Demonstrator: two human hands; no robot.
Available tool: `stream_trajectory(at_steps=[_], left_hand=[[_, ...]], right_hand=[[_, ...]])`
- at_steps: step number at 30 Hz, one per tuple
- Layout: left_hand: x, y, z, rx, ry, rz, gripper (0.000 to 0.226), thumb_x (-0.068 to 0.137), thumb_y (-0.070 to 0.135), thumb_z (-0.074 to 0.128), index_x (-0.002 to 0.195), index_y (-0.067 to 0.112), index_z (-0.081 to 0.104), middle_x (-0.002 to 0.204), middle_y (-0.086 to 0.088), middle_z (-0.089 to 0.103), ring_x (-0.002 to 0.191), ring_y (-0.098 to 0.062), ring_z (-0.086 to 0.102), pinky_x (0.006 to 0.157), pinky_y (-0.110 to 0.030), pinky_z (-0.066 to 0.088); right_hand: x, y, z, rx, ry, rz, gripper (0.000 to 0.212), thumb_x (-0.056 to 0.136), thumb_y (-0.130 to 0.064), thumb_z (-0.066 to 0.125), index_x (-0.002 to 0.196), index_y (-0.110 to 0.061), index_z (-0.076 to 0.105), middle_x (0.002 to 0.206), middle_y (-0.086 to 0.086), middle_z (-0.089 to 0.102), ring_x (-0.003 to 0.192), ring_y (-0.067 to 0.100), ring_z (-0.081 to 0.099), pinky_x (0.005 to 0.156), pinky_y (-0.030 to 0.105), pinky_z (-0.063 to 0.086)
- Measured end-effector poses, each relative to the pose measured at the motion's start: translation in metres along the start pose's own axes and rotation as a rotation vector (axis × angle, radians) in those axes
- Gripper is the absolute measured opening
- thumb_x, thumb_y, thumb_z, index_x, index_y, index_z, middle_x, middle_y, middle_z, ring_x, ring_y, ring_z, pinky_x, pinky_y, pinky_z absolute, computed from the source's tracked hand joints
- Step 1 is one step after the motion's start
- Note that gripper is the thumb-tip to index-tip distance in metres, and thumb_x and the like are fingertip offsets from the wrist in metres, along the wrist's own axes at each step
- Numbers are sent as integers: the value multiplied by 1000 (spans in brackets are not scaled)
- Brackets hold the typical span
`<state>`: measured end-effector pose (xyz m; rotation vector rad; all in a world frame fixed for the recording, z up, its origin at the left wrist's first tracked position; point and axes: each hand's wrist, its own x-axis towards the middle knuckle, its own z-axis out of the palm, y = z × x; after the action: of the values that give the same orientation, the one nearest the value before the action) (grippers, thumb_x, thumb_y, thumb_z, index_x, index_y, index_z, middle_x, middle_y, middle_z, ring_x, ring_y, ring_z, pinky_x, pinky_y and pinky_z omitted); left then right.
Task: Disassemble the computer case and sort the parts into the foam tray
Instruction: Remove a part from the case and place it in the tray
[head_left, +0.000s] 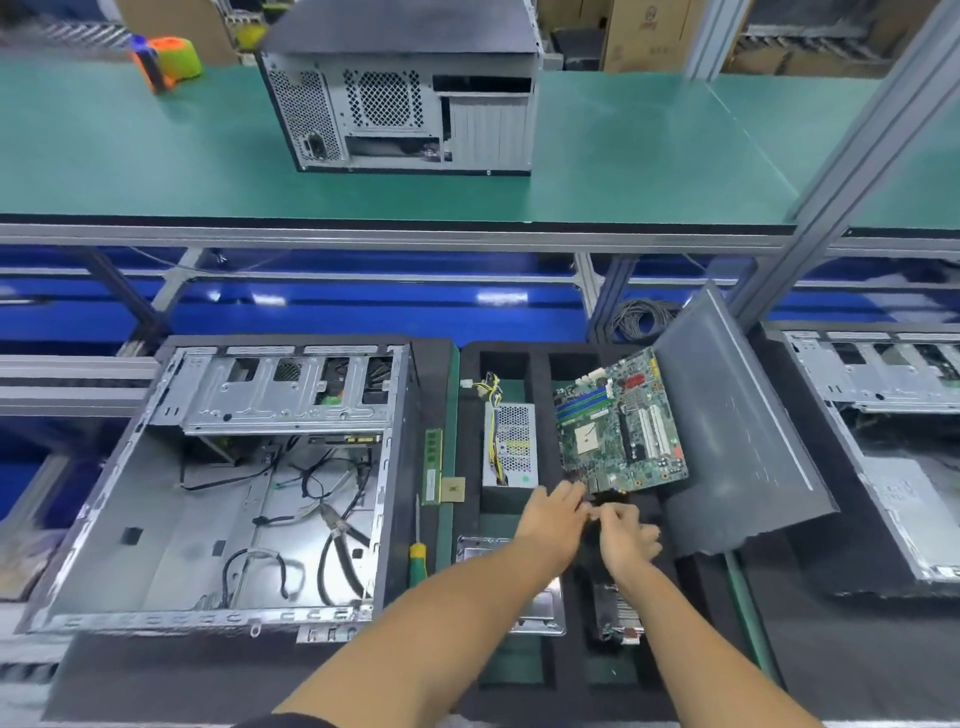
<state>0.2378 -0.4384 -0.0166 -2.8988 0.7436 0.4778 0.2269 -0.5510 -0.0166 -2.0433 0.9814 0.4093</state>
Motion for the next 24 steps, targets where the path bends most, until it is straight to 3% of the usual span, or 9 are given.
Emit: stream_trajectory(at_steps=[5,9,12,14,16,18,20,22,24], left_hand=[[0,-29,-38,179,4,13,54,102,28,54,152,12,38,151,-10,31,135,-26,35,102,-36,38],[-28,-102,-110,74,-27,136,31,105,30,51,132,16,54,130,-9,61,121,-30,55,101,-42,40],[-74,-165,-142,-202,208,294,25,106,41,47,105,19,59,101,1,62,96,-20,53,86,-38,42],[-111,-208,-141,-235,411,315,28,107,41,40,90,21,49,86,5,50,81,-15,42,73,-32,36],[-147,-248,-120,-180,485,331,26,106,30,42,82,20,44,77,3,46,73,-18,39,67,-32,31],[-176,-274,-84,-121,377,381,21,99,16,53,79,13,52,75,-4,52,71,-22,44,66,-35,37],[-193,-285,-44,-65,163,391,16,103,17,53,90,10,59,87,-7,58,80,-24,49,74,-41,47],[-199,-287,-7,-24,-52,349,20,108,23,46,112,8,58,113,-10,59,101,-27,53,87,-45,48],[-196,-284,15,2,-171,277,29,103,16,54,131,9,53,133,-11,51,117,-28,51,93,-46,48]], right_hand=[[-6,-25,15,-114,126,-218,25,99,-35,49,122,-27,57,138,17,37,125,36,34,109,46,29],[-28,-55,35,-3,181,-406,12,97,-25,53,105,-21,60,129,14,43,123,33,34,104,45,26],[-57,-74,55,39,157,-639,13,96,-27,49,95,-20,60,110,8,51,110,29,40,90,40,27],[-78,-86,68,35,88,-804,15,87,-28,45,86,-21,58,95,0,54,96,24,42,78,36,26],[-95,-91,83,-32,-19,-924,7,85,-20,52,79,-23,53,84,-8,53,86,20,45,73,37,30],[-109,-89,98,-193,-137,-976,24,88,-9,58,77,-27,47,78,-9,52,80,20,49,70,38,39],[-121,-79,113,-371,-296,-949,24,91,-12,60,84,-27,43,82,-4,55,80,24,55,71,40,46],[-131,-64,126,-511,-461,-856,20,97,-23,58,106,-27,41,100,1,59,89,27,60,78,40,50],[-137,-51,136,-652,-490,-796,38,101,-31,52,133,-20,36,126,8,55,111,32,59,89,43,48]])
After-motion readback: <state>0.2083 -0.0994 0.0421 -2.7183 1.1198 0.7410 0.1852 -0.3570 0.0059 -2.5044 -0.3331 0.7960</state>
